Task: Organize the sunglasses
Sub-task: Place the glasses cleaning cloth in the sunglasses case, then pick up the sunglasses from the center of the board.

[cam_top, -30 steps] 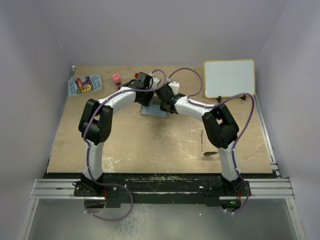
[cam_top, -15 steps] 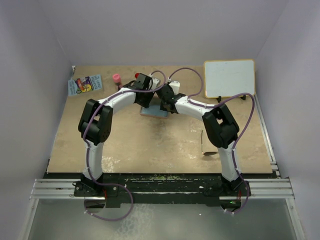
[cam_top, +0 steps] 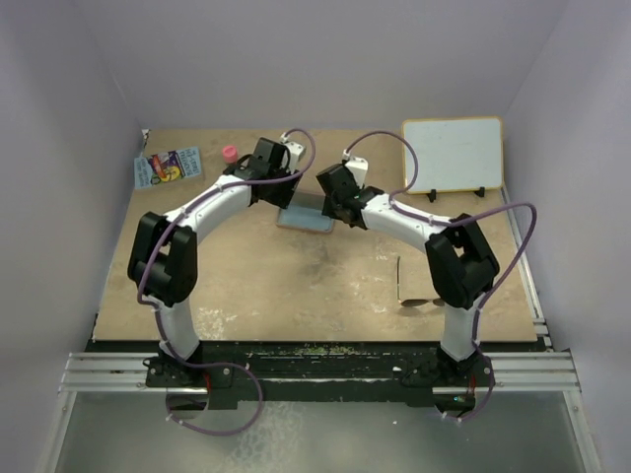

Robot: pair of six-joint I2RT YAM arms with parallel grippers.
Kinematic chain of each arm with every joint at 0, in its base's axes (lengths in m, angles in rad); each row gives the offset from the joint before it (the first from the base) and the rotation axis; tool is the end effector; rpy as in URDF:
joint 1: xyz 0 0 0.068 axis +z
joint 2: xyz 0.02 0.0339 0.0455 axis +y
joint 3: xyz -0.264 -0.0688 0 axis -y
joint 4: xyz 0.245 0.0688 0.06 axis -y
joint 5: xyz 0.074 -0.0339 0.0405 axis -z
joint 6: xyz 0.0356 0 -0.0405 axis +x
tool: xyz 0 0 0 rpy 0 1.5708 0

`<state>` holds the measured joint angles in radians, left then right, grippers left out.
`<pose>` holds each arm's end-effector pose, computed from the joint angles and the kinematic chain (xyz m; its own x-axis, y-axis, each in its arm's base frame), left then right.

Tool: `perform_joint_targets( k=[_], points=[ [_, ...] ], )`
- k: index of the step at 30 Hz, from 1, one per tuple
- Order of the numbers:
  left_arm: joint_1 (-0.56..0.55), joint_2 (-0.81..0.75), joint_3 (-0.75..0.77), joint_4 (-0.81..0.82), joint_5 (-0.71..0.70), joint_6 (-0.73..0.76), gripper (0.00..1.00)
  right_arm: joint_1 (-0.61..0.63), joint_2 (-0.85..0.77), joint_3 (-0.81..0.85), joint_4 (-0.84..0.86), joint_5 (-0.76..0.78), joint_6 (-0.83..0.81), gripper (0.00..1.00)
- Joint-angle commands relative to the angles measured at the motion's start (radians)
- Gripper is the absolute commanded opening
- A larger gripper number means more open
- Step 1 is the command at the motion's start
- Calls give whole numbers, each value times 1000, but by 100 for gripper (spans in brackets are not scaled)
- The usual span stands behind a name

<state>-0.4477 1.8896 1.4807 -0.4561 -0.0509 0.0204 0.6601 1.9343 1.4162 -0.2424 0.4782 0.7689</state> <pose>0.3816 -0.1812 0.2385 -0.6777 0.3481 -0.6477 0.4165 0.9077 0.0519 0.3520 0.2525 0.2183 -0.5867 0.3261 -0.7412 0.1766 0.9448 0.2758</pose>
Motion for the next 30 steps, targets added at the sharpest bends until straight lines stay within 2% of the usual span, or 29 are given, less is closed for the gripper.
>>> perform_joint_targets(
  k=[1,5,10,13,15,18,20,24,27,28,30],
  points=[
    [16,-108,-19,28,-63,14,60,-3,-114,-48,-47,10,27,47],
    [27,-169,-22,-13,-69,24,60,-3,-250,-124,-207,53,55,47],
    [27,-248,-46,-88,-48,34,61,-2,-495,-256,-542,116,354,44],
    [26,-318,-109,-83,-25,37,61,-3,-742,-410,-666,95,546,52],
    [26,-356,-149,-73,-8,47,62,-3,-911,-502,-707,75,645,53],
    [26,-375,-148,-95,12,60,62,-3,-1140,-615,-687,51,727,44],
    [27,-378,-138,-121,23,66,62,-3,-1241,-674,-698,25,785,43],
    [27,-379,-124,-145,42,71,62,-4,-1266,-693,-839,27,898,47],
    [27,-374,-114,-158,51,70,63,-3,-1200,-680,-939,38,969,60],
    [27,-372,-111,-160,52,69,63,-3,-1178,-676,-971,36,1015,67],
    [27,-363,-103,-169,51,64,66,-3,-1145,-673,-1016,-1,1080,72]
  ],
)
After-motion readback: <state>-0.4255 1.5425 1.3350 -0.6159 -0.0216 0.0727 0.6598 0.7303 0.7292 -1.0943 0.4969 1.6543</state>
